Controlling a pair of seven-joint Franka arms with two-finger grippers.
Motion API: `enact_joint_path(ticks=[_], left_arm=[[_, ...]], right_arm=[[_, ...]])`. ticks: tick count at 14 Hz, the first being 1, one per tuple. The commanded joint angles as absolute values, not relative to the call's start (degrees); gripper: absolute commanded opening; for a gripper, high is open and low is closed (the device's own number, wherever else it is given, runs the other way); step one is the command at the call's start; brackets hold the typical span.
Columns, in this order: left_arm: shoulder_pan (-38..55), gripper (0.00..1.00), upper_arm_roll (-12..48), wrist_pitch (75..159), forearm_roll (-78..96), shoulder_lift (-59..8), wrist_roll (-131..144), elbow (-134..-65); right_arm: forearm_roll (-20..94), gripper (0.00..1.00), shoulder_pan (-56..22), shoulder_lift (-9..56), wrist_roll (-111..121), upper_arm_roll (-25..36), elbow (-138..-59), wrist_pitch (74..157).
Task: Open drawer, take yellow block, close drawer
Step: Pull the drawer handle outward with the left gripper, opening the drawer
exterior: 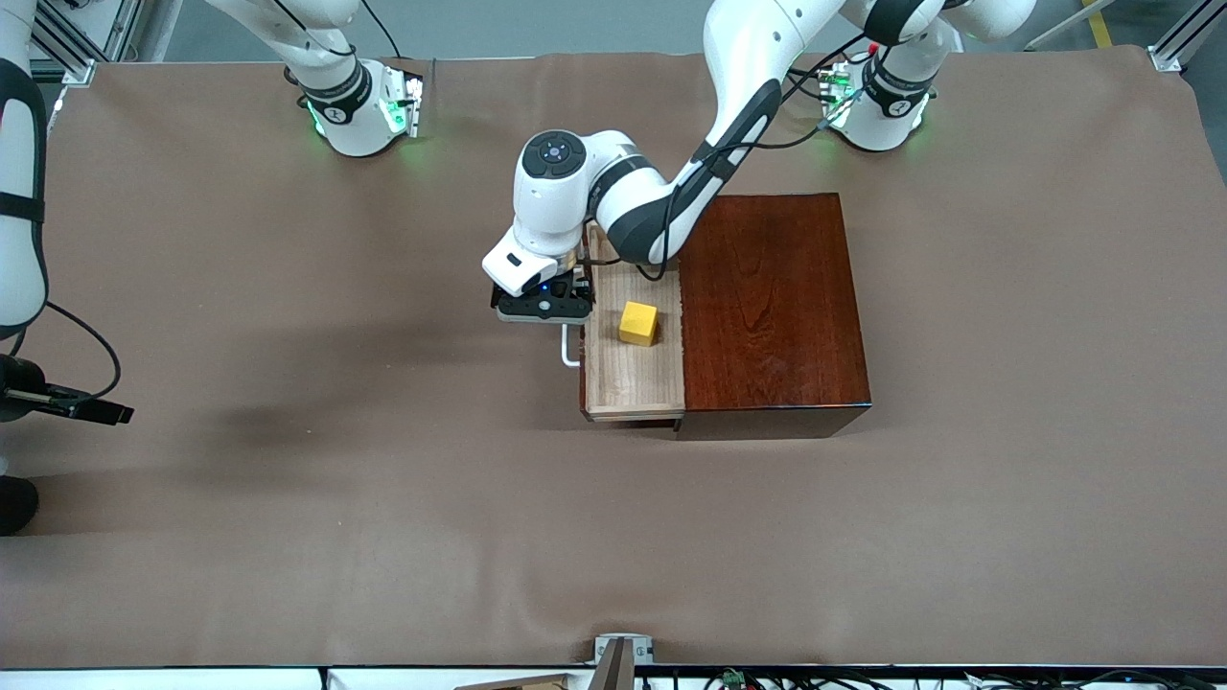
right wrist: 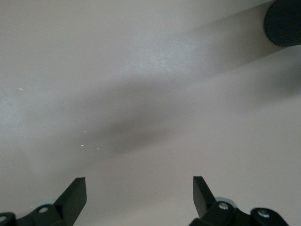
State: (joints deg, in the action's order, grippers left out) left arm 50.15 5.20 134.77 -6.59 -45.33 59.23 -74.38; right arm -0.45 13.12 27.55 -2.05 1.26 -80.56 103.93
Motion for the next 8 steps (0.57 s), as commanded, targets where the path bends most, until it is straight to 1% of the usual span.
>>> enact_joint_path(ticks=[1,5,8], left_arm=[[50.19,1.0,6.33,140.71,-5.19,-47.9,60.38,-71.28],[50.19,1.0,6.33,141.77,-3.78,-47.72,60.29,-71.28],[50.45,1.0,6.07,141.77,-3.78,-47.55,60.38,-71.1]], right_arm=[[0.09,1.0,13.45,27.51,-2.63,1.23,-80.33,103.36],[-0.27,1.0,13.09,26.64,-2.46,1.14,-80.16,103.53],[-0.18,1.0,13.53,26.1,-2.11,1.14,-78.41,104.06]])
